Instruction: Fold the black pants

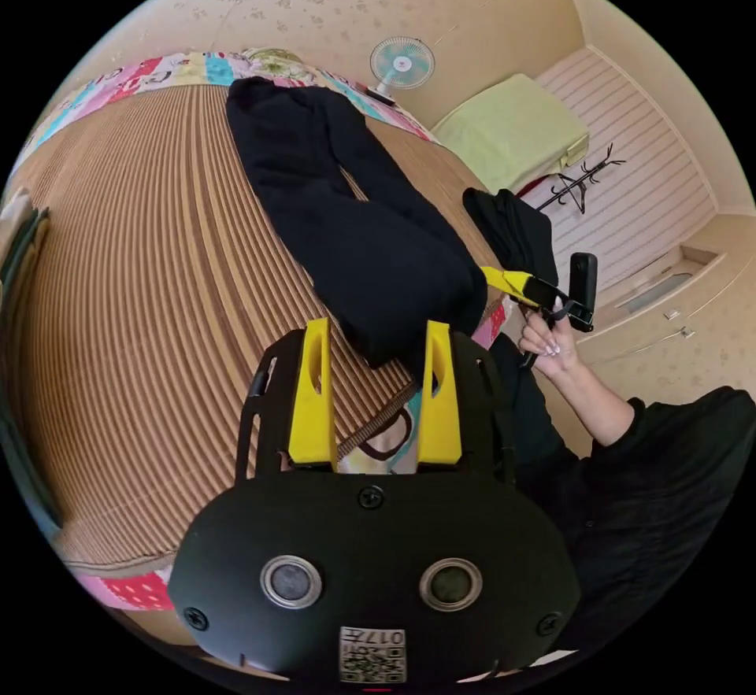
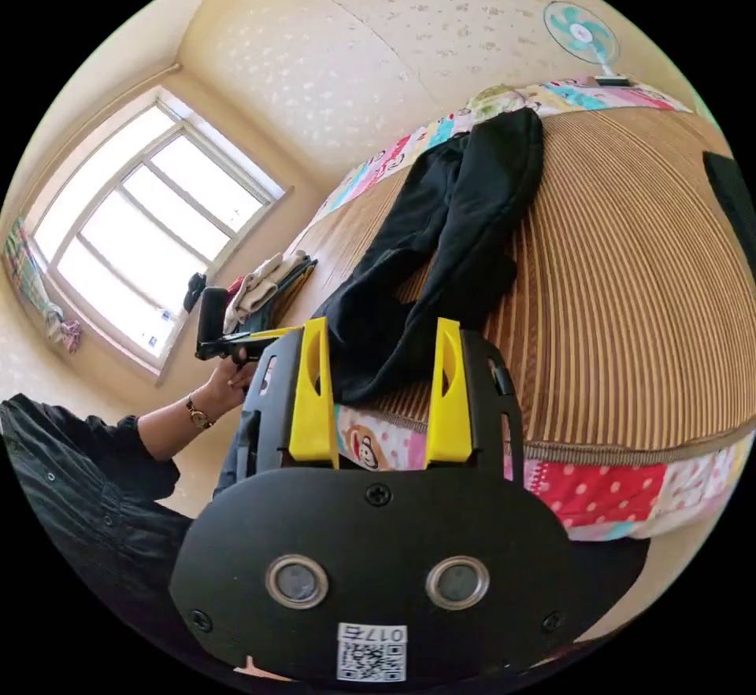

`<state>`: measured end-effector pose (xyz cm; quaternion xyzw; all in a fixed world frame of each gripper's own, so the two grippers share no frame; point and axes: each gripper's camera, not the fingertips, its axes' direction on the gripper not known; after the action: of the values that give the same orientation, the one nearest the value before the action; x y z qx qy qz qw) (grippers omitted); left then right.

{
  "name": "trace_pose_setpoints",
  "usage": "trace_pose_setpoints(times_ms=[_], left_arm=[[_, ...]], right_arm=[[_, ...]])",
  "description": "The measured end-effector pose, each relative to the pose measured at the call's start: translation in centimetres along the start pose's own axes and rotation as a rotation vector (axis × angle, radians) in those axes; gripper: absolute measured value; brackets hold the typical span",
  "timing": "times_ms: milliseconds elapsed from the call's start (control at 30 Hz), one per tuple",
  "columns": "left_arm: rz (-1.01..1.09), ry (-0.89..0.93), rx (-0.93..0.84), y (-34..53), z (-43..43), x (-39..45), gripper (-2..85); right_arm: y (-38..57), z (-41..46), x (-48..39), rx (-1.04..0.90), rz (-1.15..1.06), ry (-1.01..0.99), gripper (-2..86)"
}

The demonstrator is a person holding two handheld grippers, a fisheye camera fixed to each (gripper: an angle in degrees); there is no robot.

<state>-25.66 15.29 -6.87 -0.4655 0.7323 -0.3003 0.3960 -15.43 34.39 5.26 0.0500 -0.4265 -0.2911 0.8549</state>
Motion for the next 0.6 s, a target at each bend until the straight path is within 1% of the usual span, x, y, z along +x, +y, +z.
trace_pose_setpoints(times_ms=[33, 67, 100, 133, 167, 200, 233, 267, 333, 400, 467, 500, 533, 567, 600], left_arm=[[-0.024, 0.018, -0.014, -0.1, 1.5, 0.3, 15.5], [-0.055, -0.026, 0.033, -0.3, 1.6, 0.9, 13.2], [-0.064, -0.037, 0.043, -0.6, 1.4, 1.1, 11.3], [-0.059, 0.008, 0.048, -1.6, 0.7, 1.4, 8.7], [-0.037, 0.116, 0.078, -2.7, -1.0, 1.7, 7.5], [-0.024, 0.192, 0.109, -3.2, -2.3, 1.9, 7.2], [-0.023, 0.392, 0.185, -4.0, -5.2, 2.0, 6.7], [-0.044, 0.593, 0.268, -4.4, -7.9, 1.7, 6.7], [-0.036, 0.762, 0.351, -4.4, -11.5, 1.8, 6.8], [-0.012, 0.736, 0.347, -3.9, -14.2, 2.2, 7.6], [-0.037, 0.526, 0.254, -2.2, -15.1, 2.6, 9.5], [-0.057, 0.474, 0.214, -1.7, -14.8, 2.6, 9.6], [-0.097, 0.389, 0.120, -0.6, -13.3, 2.5, 9.9], [-0.119, 0.322, 0.024, 0.7, -11.2, 2.3, 9.8], [-0.129, 0.297, -0.023, 1.4, -10.0, 2.2, 9.8]], right_arm=[[0.9, 1.1, 0.2, 0.003, 0.087, 0.054, 14.4], [1.2, 1.5, 0.1, 0.011, 0.112, 0.094, 11.7], [1.1, 1.5, -0.1, 0.016, 0.158, 0.188, 6.2], [0.0, 1.3, -0.5, -0.048, 0.152, 0.211, 5.1], [-0.8, 1.0, -0.8, -0.087, 0.121, 0.179, 4.6], [-2.2, -1.1, -1.6, -0.084, 0.056, 0.074, 4.2], [-2.9, -4.7, -2.1, 0.025, 0.011, -0.049, 3.9], [-3.2, -6.4, -2.1, 0.072, 0.001, -0.110, 3.8], [-3.3, -12.5, -0.3, 0.210, 0.014, -0.307, 3.6], [-2.1, -16.3, 1.2, 0.310, 0.016, -0.312, 3.9], [-0.3, -18.8, 2.7, 0.344, 0.031, -0.189, 4.5], [0.9, -19.4, 4.0, 0.292, 0.071, -0.101, 5.3], [2.1, -19.5, 5.5, 0.211, 0.133, -0.036, 6.6], [2.7, -19.5, 6.3, 0.173, 0.169, -0.007, 7.5], [4.1, -19.4, 7.8, 0.113, 0.245, 0.054, 8.9]])
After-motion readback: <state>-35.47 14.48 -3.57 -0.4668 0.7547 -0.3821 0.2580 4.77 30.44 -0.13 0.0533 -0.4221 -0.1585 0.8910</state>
